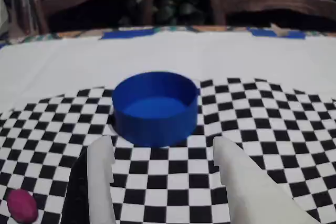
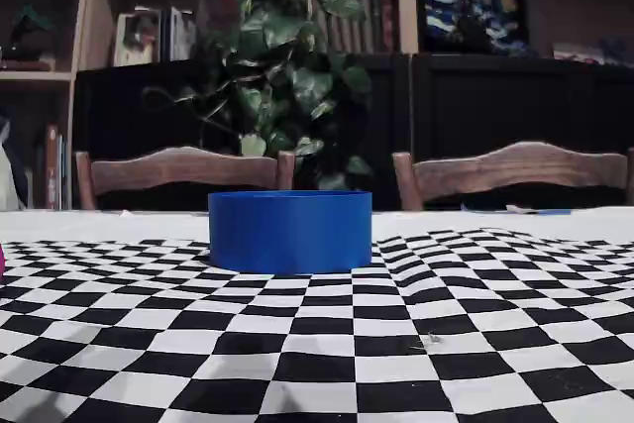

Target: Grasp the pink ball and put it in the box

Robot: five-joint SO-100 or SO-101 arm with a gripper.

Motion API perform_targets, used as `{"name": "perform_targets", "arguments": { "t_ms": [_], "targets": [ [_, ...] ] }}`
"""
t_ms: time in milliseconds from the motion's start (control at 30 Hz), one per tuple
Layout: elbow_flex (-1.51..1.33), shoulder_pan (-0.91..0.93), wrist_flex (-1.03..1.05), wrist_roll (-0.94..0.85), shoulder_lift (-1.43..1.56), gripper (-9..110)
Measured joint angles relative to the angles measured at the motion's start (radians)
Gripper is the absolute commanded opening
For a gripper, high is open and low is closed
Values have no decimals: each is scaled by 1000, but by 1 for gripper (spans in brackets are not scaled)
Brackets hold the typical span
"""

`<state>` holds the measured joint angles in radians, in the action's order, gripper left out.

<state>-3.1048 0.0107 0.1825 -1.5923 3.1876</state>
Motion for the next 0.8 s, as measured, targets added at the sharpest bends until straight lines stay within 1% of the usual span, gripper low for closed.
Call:
{"name": "perform_targets", "arguments": {
  "t_ms": [333,800],
  "targets": [
    [0,-14,-2,0,-18,21],
    [0,-120,-2,0,-28,21]
  ]
}}
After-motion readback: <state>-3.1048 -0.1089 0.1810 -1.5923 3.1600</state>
